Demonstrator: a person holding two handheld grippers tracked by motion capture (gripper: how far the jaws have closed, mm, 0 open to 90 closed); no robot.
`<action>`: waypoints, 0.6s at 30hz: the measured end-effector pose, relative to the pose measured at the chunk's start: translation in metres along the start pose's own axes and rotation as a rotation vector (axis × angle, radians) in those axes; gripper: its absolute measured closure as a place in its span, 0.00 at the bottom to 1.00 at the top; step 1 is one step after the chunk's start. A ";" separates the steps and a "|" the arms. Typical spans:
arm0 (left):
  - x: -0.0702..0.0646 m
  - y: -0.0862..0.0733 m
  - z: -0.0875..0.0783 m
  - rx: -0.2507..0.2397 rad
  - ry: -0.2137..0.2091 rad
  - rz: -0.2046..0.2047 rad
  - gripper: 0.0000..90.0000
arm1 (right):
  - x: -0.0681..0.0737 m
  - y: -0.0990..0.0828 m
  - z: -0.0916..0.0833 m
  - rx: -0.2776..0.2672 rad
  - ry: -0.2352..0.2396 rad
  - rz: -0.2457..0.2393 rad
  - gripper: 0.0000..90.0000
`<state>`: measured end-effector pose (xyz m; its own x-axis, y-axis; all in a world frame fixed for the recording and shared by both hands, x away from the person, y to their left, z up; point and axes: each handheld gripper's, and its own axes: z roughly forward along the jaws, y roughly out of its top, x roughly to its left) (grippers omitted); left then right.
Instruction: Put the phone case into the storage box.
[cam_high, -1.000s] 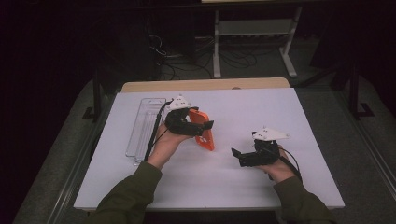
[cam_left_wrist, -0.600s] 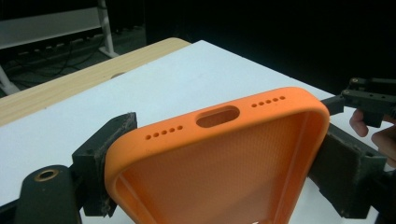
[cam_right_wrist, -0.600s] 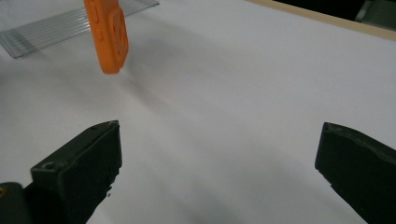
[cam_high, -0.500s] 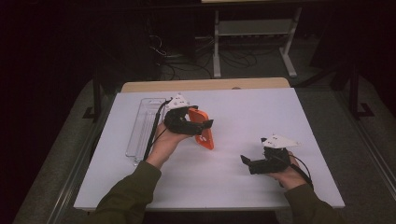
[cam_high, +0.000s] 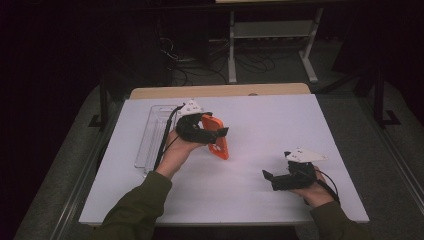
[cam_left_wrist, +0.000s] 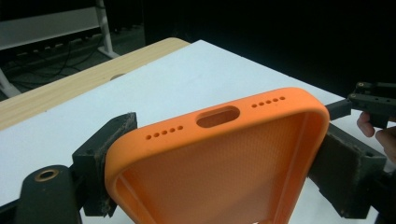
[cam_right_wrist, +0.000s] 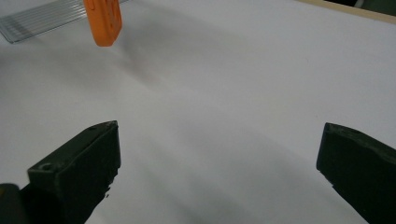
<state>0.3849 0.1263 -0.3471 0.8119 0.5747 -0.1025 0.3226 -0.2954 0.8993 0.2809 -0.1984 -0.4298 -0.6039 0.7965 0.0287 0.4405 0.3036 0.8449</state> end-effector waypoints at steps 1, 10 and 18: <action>0.001 0.001 -0.001 -0.007 0.001 -0.004 0.17 | 0.000 0.000 0.000 0.001 -0.001 -0.002 0.00; 0.012 0.010 -0.009 -0.026 0.012 -0.012 0.17 | 0.001 0.000 0.002 0.006 0.003 -0.003 0.00; 0.022 0.017 -0.015 -0.040 0.032 -0.010 0.17 | 0.002 0.000 0.002 0.010 0.006 0.004 0.00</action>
<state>0.4009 0.1452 -0.3280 0.7929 0.6014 -0.0984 0.3101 -0.2592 0.9147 0.2810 -0.1963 -0.4307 -0.6062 0.7946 0.0349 0.4496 0.3061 0.8391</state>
